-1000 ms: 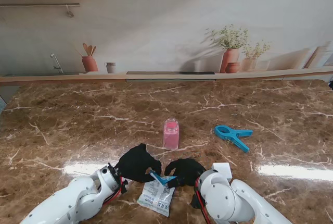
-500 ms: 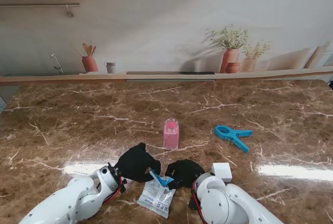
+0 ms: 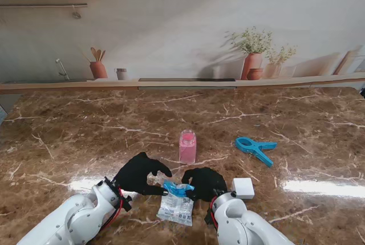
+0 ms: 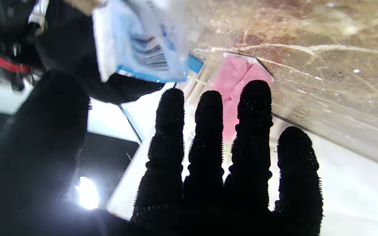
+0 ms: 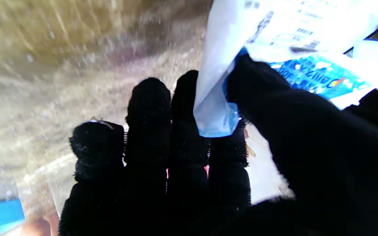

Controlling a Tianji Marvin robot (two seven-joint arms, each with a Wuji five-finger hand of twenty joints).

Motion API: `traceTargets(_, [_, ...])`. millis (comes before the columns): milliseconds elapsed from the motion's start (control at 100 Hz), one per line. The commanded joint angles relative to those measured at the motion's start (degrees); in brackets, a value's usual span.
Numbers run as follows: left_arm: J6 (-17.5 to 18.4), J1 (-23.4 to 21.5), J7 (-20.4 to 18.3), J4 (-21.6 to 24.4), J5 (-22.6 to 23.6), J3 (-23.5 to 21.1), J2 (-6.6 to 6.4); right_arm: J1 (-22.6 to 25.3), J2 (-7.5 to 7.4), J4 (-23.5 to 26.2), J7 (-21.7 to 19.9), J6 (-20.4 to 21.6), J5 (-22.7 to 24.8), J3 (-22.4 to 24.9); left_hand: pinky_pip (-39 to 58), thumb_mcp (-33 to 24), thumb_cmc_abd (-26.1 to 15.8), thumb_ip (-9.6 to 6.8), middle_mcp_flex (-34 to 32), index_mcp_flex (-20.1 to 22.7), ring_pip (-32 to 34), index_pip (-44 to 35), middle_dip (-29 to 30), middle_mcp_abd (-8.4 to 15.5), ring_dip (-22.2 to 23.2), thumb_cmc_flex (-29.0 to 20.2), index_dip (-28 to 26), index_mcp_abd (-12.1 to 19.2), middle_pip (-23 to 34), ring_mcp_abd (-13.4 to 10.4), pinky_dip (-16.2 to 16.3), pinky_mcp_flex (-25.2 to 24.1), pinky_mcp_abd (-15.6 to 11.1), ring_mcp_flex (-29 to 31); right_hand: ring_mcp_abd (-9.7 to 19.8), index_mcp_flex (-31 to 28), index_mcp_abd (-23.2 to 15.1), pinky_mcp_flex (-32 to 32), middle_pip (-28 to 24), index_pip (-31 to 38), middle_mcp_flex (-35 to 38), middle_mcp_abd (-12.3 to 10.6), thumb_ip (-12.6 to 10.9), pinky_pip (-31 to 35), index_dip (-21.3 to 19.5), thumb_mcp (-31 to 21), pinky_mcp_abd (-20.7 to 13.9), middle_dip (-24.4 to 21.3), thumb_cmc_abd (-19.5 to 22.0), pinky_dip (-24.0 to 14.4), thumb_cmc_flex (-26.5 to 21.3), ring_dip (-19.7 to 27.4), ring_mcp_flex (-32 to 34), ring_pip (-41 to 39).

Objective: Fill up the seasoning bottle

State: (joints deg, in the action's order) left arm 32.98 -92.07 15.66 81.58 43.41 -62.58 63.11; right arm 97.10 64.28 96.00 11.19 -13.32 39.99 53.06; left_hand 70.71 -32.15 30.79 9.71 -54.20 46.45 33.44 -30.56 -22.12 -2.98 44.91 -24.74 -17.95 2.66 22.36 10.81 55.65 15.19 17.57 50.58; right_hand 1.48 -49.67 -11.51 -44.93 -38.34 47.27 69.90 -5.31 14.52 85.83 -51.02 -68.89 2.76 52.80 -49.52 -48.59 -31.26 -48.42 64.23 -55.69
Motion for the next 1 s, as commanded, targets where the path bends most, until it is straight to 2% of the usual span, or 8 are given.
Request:
traceTargets(0, [-1.4, -1.0, 0.6, 0.7, 0.8, 0.2, 0.49, 0.7, 0.75, -1.0, 1.2, 0.4, 0.8, -0.4, -1.5, 7.8, -6.4, -3.45, 2.6, -1.3, -1.4, 1.9, 0.8, -0.7, 0.9, 0.6, 0.2, -1.1, -0.8, 0.5, 1.9, -1.2, 0.3, -2.7, 1.3, -2.7, -6.2, -1.0, -1.7, 5.6, 1.5, -1.1, -2.1, 3.3, -1.5, -4.4, -1.1, 0.9, -0.6, 0.4, -3.0, -1.6, 0.9, -1.8])
traceTargets(380, [-7.5, 0.2, -6.2, 0.6, -3.3, 2.9, -0.06, 1.6, 1.75, -1.6, 8.8, 6.5, 2.4, -0.7, -2.2, 3.2, -4.6, -4.49, 4.8, -5.3, -2.3, 10.2, 0.4, -1.3, 0.5, -4.9, 3.8, -4.2, -1.1, 1.4, 2.7, -2.8, 0.6, -5.6, 1.4, -2.8, -6.3, -1.4, -1.9, 6.0, 1.8, -1.3, -1.3, 3.0, -0.9, -5.2, -0.1, 0.7, -1.0, 0.6, -2.7, -1.6, 1.4, -1.8])
traceTargets(530, [-7.3, 1.0, -5.9, -1.0, -4.4, 3.9, 0.24, 2.3, 1.96, -1.4, 8.9, 7.6, 0.8, 0.3, -1.0, -4.9, -0.8, 0.28, -6.3, 4.1, 1.4, -8.7, -8.3, 1.2, 1.6, -22.2, 5.0, 6.4, 0.6, 1.1, 3.2, -1.8, 1.1, -0.7, 1.1, -3.1, -6.0, -1.7, -1.4, 5.9, 2.3, -1.1, -0.8, 2.7, 0.3, -5.3, 0.8, -0.1, -1.8, 0.6, -2.7, -1.4, 2.1, -1.3])
traceTargets(730, [-7.0, 2.2, -2.4, -4.3, -7.6, 5.3, 1.61, 3.7, 2.44, -0.9, 8.5, 7.7, -2.9, 1.7, 2.5, -11.0, -0.3, 0.77, -16.0, 8.6, 6.2, -20.0, -13.6, 1.1, 2.1, -24.5, 5.2, 8.5, 0.9, 1.1, 2.6, 1.9, 1.2, 6.0, 0.5, 2.2, -0.8, 0.1, -0.2, 4.8, 1.0, -0.7, 0.3, 0.5, 12.5, -1.1, 1.9, -0.3, 1.3, 0.5, -2.3, -0.9, 0.5, 0.6])
traceTargets(800, [-7.0, 2.5, -2.2, -5.0, -7.9, 5.6, 1.71, 4.4, 2.27, -0.4, 7.9, 6.8, -2.7, 2.4, 2.8, -10.8, -0.9, 1.05, -16.2, 7.7, 6.5, -20.5, -14.9, 1.4, 2.0, -24.3, 1.0, 9.5, 1.6, 0.9, 2.1, 1.9, 0.9, 6.4, 0.8, 5.4, 4.7, 2.3, -0.6, -4.2, -1.1, -1.6, 0.6, -1.0, 21.7, -0.4, 2.2, 1.0, 1.4, 0.5, -1.7, -1.1, -1.6, 1.0])
traceTargets(870, [-6.9, 2.7, -1.7, -5.6, -8.7, 6.0, 2.01, 5.1, 1.94, 0.6, 6.3, 5.6, -2.6, 3.2, 3.2, -11.0, -1.3, 1.29, -16.3, 7.3, 6.8, -19.9, -15.6, 1.2, 2.1, -24.6, -3.2, 9.9, 2.2, 1.1, 1.8, 1.7, 1.0, 6.5, 0.5, 6.4, 7.3, 7.2, 0.9, -19.8, -6.5, -1.2, 1.2, -4.0, 18.2, 2.2, 2.8, 2.0, 1.7, 0.0, 2.3, -1.1, -7.1, 3.2])
traceTargets(920, [-6.8, 2.8, -1.5, -5.8, -9.0, 6.3, 2.12, 5.7, 1.48, 1.7, 3.9, 4.9, -2.7, 3.8, 3.4, -11.0, -1.4, 1.32, -16.4, 7.2, 6.8, -20.0, -15.8, 1.2, 2.1, -24.6, -3.5, 9.8, 2.2, 1.4, 1.9, 1.7, 1.2, 6.5, 0.3, 8.0, 7.2, 11.3, 2.8, -22.7, -12.7, -0.4, -5.6, -6.6, 17.2, 4.1, 2.8, -3.5, 5.3, -1.0, 8.5, -0.1, -12.7, 6.7])
traceTargets(990, [-6.4, 3.1, -1.4, -6.0, -8.7, 6.7, 2.10, 5.9, 1.06, 2.6, 2.0, 4.3, -2.6, 3.8, 3.5, -10.8, -1.6, 1.39, -16.3, 7.0, 7.0, -19.7, -15.8, 1.6, 2.1, -24.4, -3.6, 10.0, 2.2, 1.0, 1.9, 1.8, 1.2, 6.5, -0.6, 8.3, 6.8, 15.8, 8.8, -23.4, -19.1, 1.0, -6.6, -10.1, 16.9, 7.4, 3.4, -11.0, 6.7, -1.7, 12.7, 3.6, -18.7, 13.5])
